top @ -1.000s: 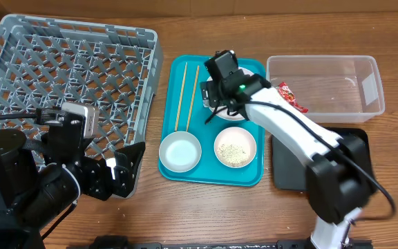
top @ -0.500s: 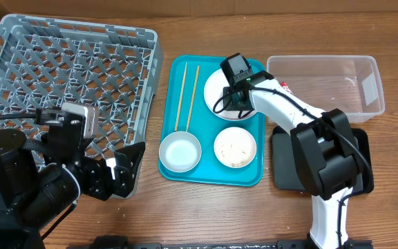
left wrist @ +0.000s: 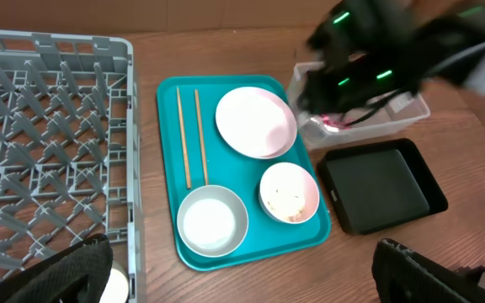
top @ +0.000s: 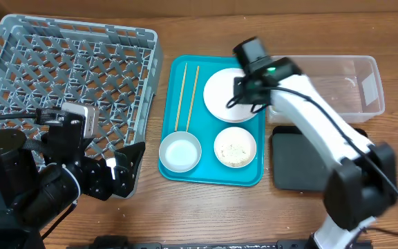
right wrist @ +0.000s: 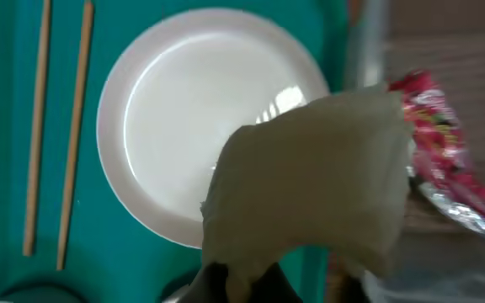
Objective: Sort waste into correct bins and load items into the dishwasher
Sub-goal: 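Drop the red wrapper into the clear plastic bin, release, then grasp the white rice bowl with the right gripper and carry it right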
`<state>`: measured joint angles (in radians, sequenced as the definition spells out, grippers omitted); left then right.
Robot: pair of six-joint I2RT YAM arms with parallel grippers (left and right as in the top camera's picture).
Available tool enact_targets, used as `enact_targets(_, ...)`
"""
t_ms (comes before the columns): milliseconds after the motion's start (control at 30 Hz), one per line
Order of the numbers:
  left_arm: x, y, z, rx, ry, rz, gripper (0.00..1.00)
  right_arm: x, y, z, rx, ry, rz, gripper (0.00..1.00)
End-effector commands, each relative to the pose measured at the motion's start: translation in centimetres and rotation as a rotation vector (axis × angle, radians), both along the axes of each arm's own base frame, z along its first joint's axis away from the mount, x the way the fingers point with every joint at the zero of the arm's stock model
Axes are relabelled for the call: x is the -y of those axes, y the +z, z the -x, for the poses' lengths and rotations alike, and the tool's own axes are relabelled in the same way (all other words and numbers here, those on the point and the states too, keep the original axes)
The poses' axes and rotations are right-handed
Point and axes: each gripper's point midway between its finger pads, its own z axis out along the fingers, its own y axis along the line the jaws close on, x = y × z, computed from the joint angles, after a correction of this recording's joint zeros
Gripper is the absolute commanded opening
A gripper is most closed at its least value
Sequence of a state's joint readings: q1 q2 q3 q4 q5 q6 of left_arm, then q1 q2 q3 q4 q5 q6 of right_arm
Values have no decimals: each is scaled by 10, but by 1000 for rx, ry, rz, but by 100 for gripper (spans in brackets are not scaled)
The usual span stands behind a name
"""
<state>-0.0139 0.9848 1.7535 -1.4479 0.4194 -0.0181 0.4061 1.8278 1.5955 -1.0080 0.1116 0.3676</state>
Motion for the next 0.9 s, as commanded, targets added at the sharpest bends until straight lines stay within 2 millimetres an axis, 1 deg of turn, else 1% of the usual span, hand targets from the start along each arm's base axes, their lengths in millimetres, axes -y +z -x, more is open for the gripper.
enact_targets(0, 3, 4, 1, 21, -28, -8, 100, 27, 21, -2, 22, -62, -3, 6)
enact_targets(100, 3, 4, 1, 21, -28, -8, 100, 45, 9, 3, -26, -99, 16, 12)
enact_targets(133, 3, 5, 1, 21, -28, -8, 100, 57, -3, 7, -56, -125, 26, 18)
enact_targets(167, 3, 4, 1, 21, -28, -8, 100, 62, -7, 8, -65, -135, 29, 22)
enact_targets(200, 3, 4, 1, 21, -28, -8, 100, 66, -12, 8, -72, -146, 30, 29)
enact_targets(233, 3, 4, 1, 21, -28, -8, 100, 72, -18, 8, -82, -153, 20, 53)
enact_targets(267, 3, 4, 1, 21, -28, -8, 100, 69, -19, 10, -94, -123, -1, 66)
enact_targets(333, 3, 5, 1, 21, -28, -8, 100, 58, -16, 15, -114, -46, -58, 67)
enact_targets(367, 3, 4, 1, 21, -28, -8, 100, 56, -14, 17, -113, -44, -67, 68)
enact_targets(433, 3, 4, 1, 21, -28, -8, 100, 42, 0, 23, -98, -8, -120, 69)
enact_targets(500, 3, 4, 1, 21, -28, -8, 100, 22, 24, 35, -63, 52, -179, 69)
enact_targets(533, 3, 4, 1, 21, -28, -8, 100, 18, 30, 39, -53, 66, -186, 70)
enact_targets(600, 3, 4, 1, 21, -28, -8, 100, 4, 53, 58, -19, 118, -195, 70)
enact_targets(633, 3, 4, 1, 21, -28, -8, 100, -3, 67, 72, 0, 150, -198, 70)
enact_targets(700, 3, 4, 1, 21, -28, -8, 100, -6, 82, 87, 30, 157, -177, 70)
enact_targets(767, 3, 5, 1, 21, -28, -8, 100, -3, 94, 102, 65, 137, -136, 72)
enact_targets(800, 3, 4, 1, 21, -28, -8, 100, -3, 98, 108, 73, 127, -124, 73)
enact_targets(833, 3, 4, 1, 21, -28, -8, 100, -6, 97, 120, 61, 125, -120, 73)
enact_targets(867, 3, 4, 1, 21, -28, -8, 100, -9, 92, 126, 42, 124, -124, 73)
